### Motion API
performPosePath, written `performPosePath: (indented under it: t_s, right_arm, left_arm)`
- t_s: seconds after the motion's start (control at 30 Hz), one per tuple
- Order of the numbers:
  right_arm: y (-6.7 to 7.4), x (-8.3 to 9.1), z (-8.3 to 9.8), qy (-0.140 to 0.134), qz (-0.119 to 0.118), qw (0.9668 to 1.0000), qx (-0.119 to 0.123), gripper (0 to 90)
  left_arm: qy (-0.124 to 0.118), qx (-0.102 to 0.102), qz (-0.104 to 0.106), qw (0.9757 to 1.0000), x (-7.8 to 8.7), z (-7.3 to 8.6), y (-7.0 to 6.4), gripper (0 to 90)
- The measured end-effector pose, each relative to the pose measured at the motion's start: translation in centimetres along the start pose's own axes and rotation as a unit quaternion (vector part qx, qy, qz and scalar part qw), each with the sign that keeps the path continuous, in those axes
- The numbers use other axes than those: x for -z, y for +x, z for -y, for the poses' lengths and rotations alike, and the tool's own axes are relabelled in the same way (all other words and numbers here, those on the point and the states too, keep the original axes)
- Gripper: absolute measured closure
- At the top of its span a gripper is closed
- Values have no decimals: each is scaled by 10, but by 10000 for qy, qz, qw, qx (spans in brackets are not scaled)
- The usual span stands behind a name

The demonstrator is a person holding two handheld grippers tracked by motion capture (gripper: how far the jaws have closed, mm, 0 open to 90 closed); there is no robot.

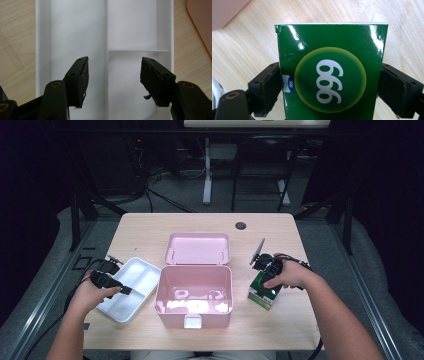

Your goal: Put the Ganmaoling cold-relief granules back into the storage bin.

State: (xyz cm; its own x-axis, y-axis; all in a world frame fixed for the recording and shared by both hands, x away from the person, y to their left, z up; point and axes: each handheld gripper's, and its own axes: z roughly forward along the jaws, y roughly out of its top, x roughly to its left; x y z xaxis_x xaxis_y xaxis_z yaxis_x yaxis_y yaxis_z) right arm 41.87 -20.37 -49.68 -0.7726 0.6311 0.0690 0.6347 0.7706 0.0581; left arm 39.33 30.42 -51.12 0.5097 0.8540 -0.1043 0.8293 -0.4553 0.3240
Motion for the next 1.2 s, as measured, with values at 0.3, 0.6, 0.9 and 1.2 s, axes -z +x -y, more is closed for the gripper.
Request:
performPosePath:
  t_s: [0.3, 0.6, 0.9, 1.2]
  right_arm:
    - [-3, -1, 1, -7, -123, 9999, -46, 130]
    - [-2, 0, 0, 3, -80, 10000, -25, 145]
    - [-1, 1, -1, 38, -3, 10000, 22, 154]
    - [-2, 4, 1, 16, 32, 10000, 18, 156]
  left_arm:
    - [27, -33, -7, 10000, 0, 0, 0, 401]
    - [2, 5, 13, 10000, 0, 0, 1, 401]
    - [-22, 12, -2, 10000, 1, 1, 1, 401]
    - [-4, 24, 18, 10000, 0, 1, 1, 401]
